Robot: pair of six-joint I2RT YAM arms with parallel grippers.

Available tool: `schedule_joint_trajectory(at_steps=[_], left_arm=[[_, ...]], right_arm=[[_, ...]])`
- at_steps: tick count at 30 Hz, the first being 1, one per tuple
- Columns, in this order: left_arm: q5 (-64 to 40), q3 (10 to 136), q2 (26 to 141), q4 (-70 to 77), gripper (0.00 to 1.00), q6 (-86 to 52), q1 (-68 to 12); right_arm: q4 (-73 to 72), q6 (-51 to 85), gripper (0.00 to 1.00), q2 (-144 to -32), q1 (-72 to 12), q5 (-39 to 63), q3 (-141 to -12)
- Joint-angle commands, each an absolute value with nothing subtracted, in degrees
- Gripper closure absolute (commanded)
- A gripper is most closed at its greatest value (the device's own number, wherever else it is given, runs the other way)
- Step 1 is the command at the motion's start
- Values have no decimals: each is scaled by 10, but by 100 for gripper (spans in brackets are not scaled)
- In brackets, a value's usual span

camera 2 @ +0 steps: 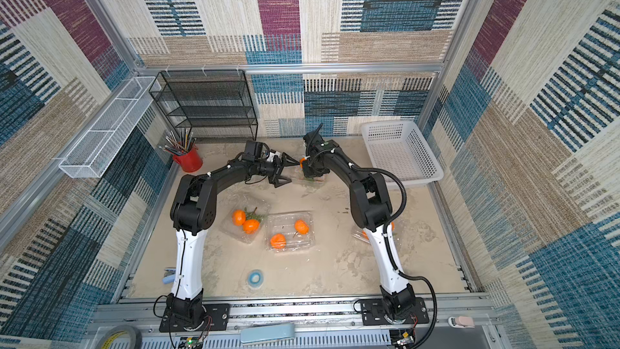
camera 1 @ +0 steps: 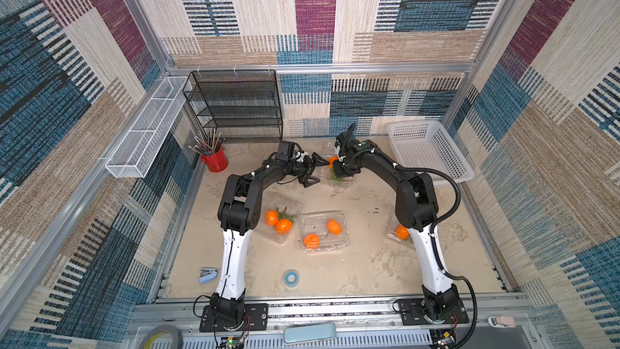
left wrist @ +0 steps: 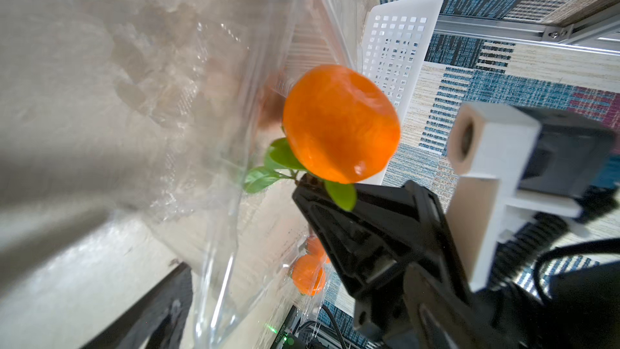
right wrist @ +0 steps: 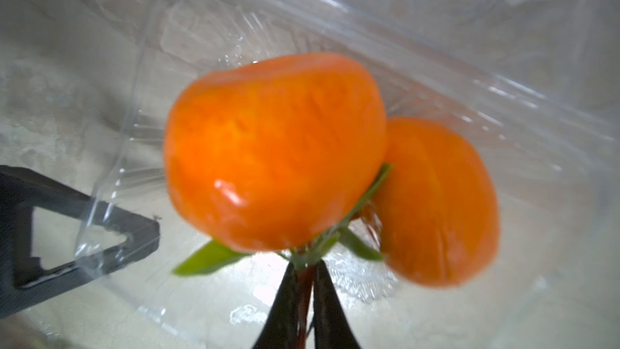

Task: Take oranges out of containers
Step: Pick up the orange from the packing box.

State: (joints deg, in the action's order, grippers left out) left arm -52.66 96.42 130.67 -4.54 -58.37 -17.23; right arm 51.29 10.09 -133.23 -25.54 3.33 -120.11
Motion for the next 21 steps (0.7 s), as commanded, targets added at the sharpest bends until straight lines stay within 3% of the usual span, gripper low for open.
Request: schedule_joint_trajectory(at_steps=[1,12,21], left_arm=[[-532,963,1289,-27,1,-586,-171],[-483,967,1236,-113,1,-511,-156],[-448,964,1172,-141,1,-470,-155]], right_arm=[[515,107,88,-1317,-256,17,-1216],[517,122,89,-1294,-251,-6,-1251],[482,144,94,-1264,-213,60,-1264]])
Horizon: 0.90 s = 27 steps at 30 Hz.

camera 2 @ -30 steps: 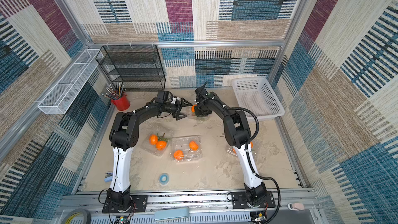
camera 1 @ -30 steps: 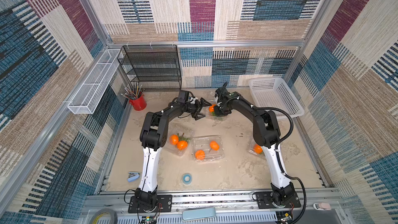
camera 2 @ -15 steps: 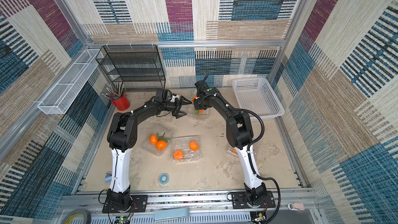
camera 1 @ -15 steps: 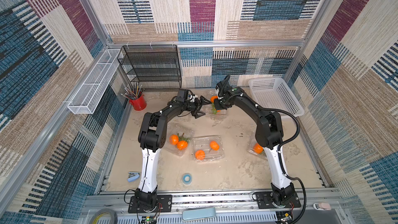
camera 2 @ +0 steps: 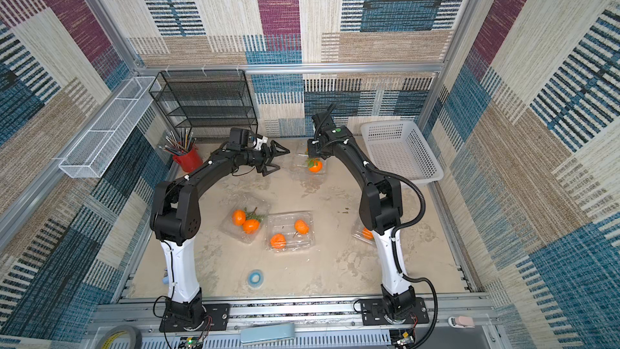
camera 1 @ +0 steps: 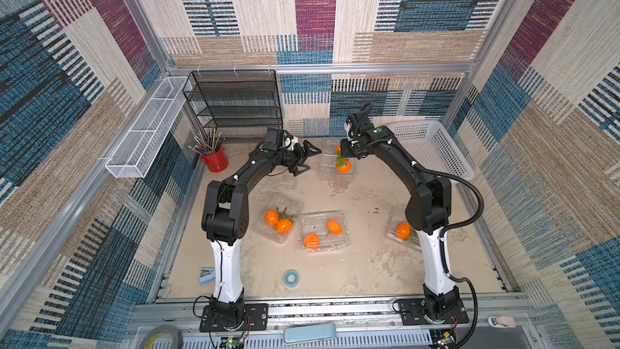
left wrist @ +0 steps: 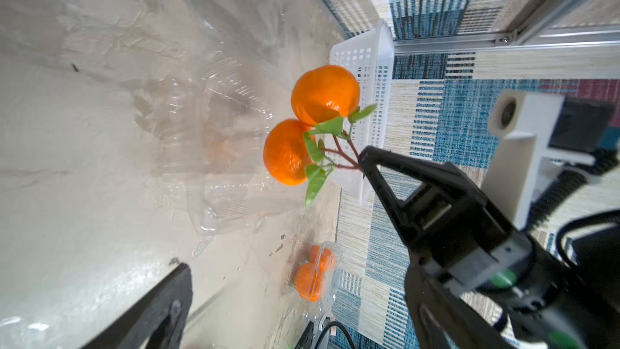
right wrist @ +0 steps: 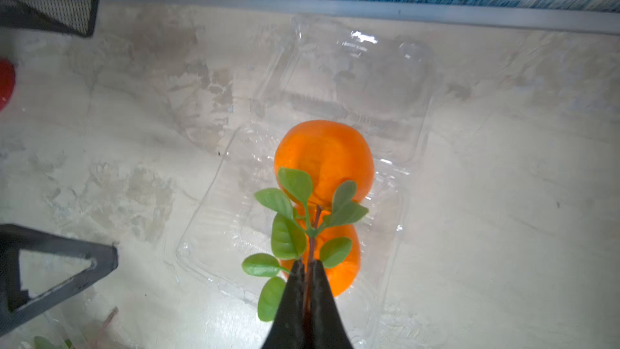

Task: Take oranges out of containers
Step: Pick up the orange from the packing box, then place the orange in the basket.

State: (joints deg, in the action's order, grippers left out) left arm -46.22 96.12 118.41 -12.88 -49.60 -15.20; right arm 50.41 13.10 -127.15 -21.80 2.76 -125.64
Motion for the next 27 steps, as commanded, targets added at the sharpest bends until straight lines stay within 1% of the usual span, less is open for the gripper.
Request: schedule_joint_trajectory(at_steps=[1,5,8,11,15,17,19,22,27], left_arm=[[-445,964,1169,-143,1,-467,-159],[-436,982,1161,-158,1,-461,-176],[-430,1001,1153,-158,1,-465,-192],[-415,1028,1147,-160,1,-464,-212],[-394,1088,1153,-163,1,-464,-248],[-387,1119,1166,-162,1,-465,-267],[-385,1151,1188,-160,1,-467,-290],[-386,1196,1222,-160,1,-472,-316],[-394,1253,1273,-162,1,-478,-348]], right_arm=[[480,146,94,-1263,-211,68,-1268],[482,152,96,-1263,-197,76,-1294],[476,162,98,-1248,-171,85,-1303],[454,180,99,-1218,-132,100,-1285],[370,223,99,-1144,-73,111,-1184],[321,246,100,-1104,-46,92,-1116],[249,281,100,-1060,-16,98,-1034],[167,317,100,-1020,7,91,-950],[66,392,100,-990,28,36,-848]])
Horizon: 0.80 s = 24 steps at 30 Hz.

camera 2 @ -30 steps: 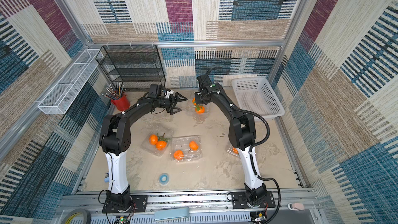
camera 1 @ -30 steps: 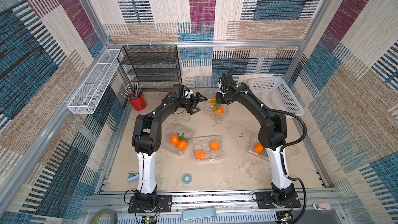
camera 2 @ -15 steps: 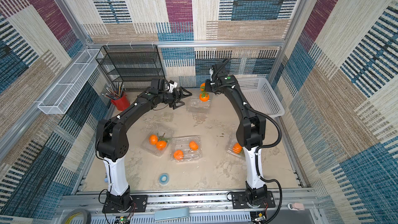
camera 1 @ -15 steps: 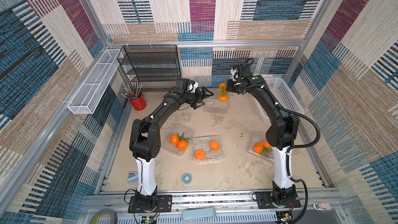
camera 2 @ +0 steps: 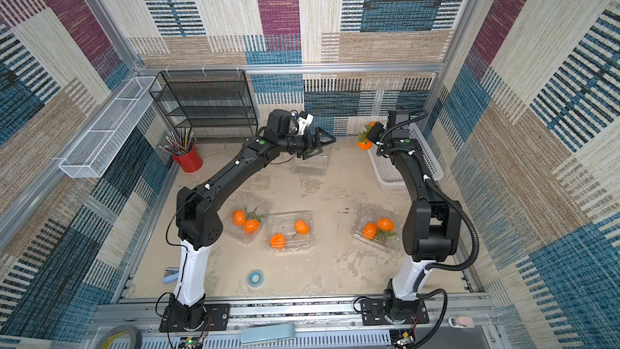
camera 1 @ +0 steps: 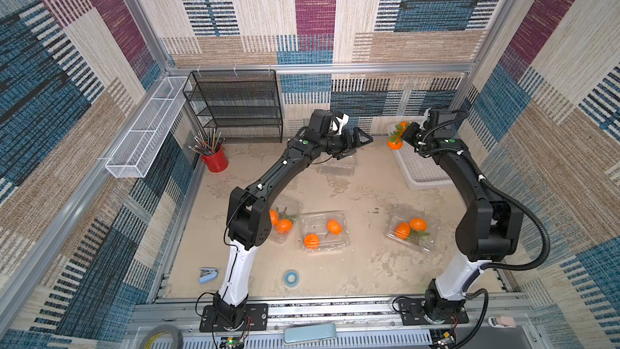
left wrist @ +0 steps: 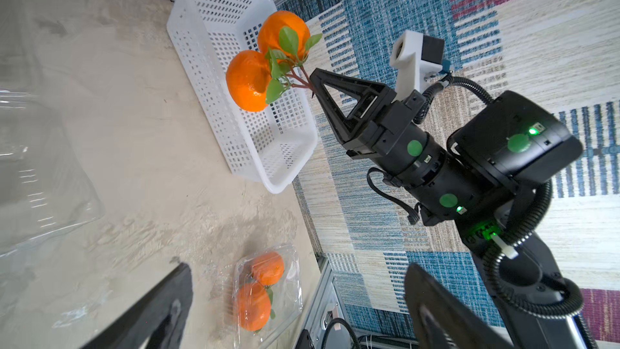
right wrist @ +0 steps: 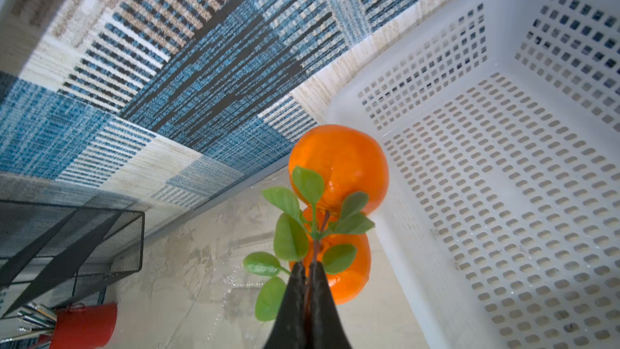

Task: Take oranges out of containers
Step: Place the orange in the basket.

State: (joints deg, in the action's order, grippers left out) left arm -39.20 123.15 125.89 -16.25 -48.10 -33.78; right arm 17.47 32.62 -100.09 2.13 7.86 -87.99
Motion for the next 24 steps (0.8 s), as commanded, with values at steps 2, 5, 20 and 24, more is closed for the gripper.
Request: schedule_joint_trajectory(at_steps=[2,5,20,24], left_arm=[[-396,1259,1283,-164,1,-477,-352],[-397,1258,1293,-167,1,-474,-354],[-409,1322,1366,-193,1,-465,-350],[-410,1326,1376,-196,1,-464,-342]], right_arm=[[28,424,100,-983,37,14,-815],[-42,459,100,-974,49,-6,-766],[-235,529,100,-1097,105,73,-733],[-237,545,100,-1163,113,118,-787]])
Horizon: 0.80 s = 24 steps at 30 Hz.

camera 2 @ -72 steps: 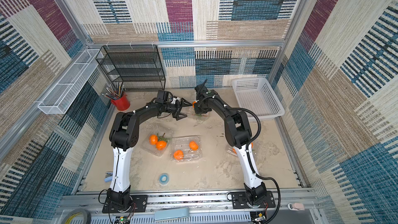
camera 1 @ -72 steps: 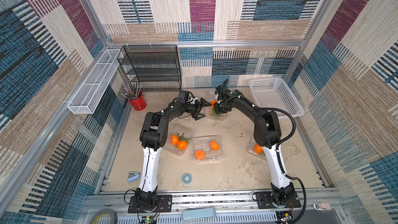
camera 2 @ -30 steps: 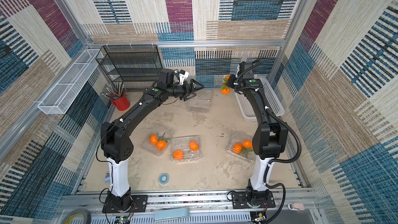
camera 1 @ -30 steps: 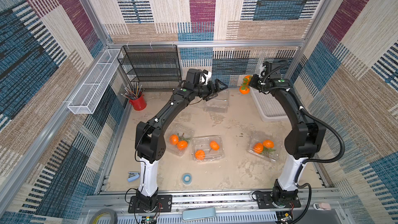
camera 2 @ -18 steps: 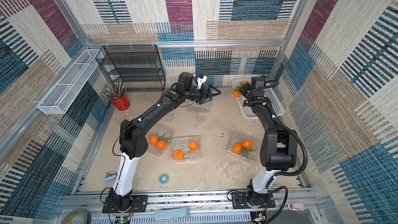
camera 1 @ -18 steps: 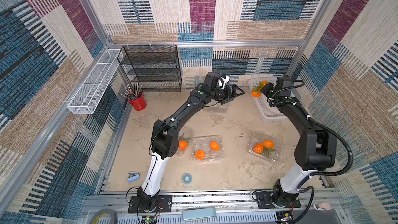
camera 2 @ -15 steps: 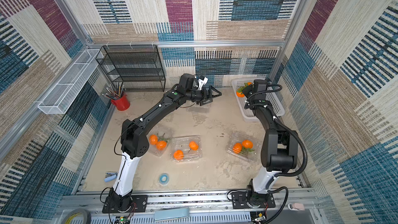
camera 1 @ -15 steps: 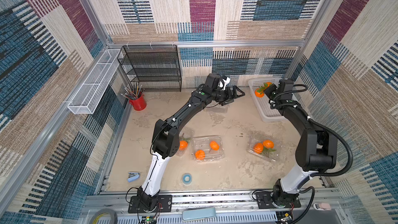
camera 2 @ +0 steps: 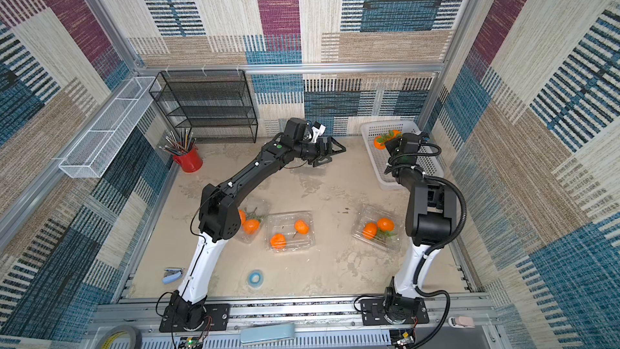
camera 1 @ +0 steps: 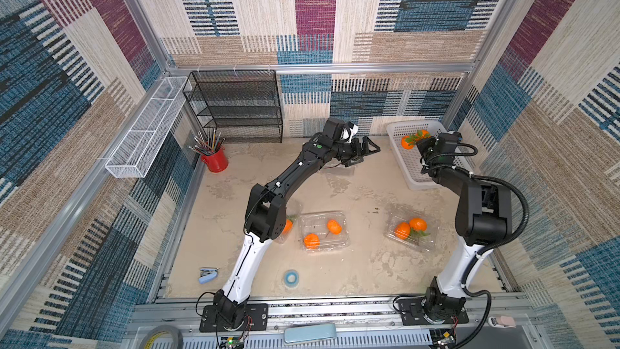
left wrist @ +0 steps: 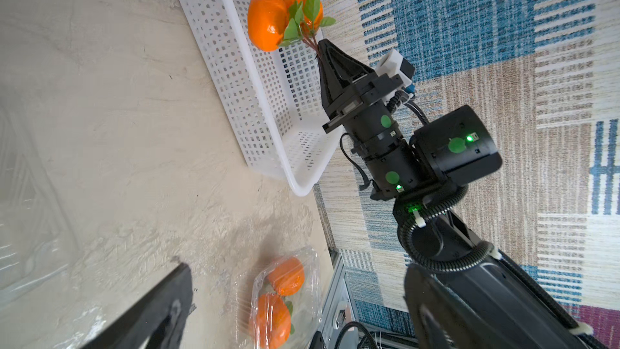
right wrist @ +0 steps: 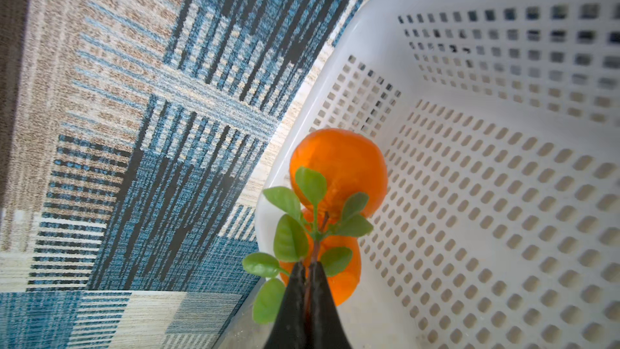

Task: Take oranges out of containers
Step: Place the orange in the basket.

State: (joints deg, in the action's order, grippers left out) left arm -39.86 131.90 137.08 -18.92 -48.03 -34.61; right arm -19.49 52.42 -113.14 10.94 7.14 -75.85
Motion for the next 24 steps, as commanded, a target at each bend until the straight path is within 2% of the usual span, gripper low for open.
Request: schedule_joint_trajectory(at_steps=[1,6,15,18,24], left_arm=[[-410,1326,1378,-195,1,-465,-340],[-415,1326,1389,-194,1,-469,-333],[-415,1328,1391,-197,1,-471,-330],[-412,1325,1386,-208,1,-465,-329],[-404,1317,1364,-230,1,-452,-329]], right_arm=[[-234,549,100,-1177,113,129,-800],[-215,574,100,-1243,117,156,-845],[-185,556,93,-1279,123,201,-886],[-162,544,86,-1288,125,212,-905],[-120,508,64,-1265,131,213,-915]])
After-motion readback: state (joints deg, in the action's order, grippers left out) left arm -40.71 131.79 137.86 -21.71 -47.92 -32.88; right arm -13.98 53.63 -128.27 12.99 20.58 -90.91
